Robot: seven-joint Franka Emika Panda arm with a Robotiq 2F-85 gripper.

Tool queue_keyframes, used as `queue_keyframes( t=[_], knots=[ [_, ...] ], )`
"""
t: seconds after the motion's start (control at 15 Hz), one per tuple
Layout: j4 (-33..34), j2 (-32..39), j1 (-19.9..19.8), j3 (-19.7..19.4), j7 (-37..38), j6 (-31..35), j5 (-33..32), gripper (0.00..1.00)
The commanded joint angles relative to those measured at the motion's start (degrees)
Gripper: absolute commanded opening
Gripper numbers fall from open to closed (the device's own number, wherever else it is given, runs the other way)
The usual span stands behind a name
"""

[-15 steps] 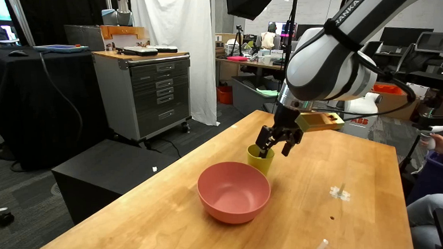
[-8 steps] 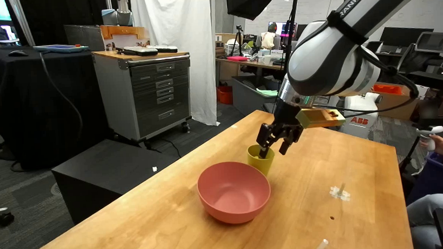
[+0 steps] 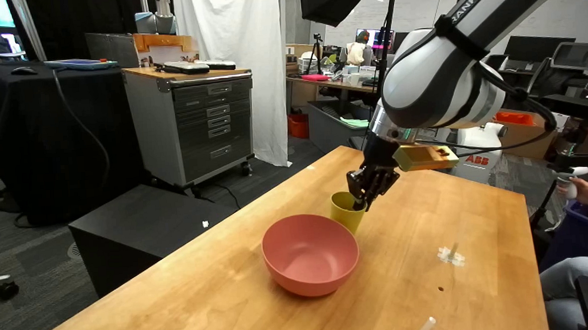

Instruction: Pour the contents of the yellow cup into the bowl

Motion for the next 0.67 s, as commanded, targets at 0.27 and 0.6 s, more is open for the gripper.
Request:
queue_keyframes(
  t=[0.27, 0.6],
  knots=[
    [-2.4, -3.1, -1.1, 1.6, -1.1, 0.6, 0.6, 0.06],
    [-5.0, -6.5, -0.1, 0.8, -0.7, 0.7, -0.5, 0.06]
  ],
)
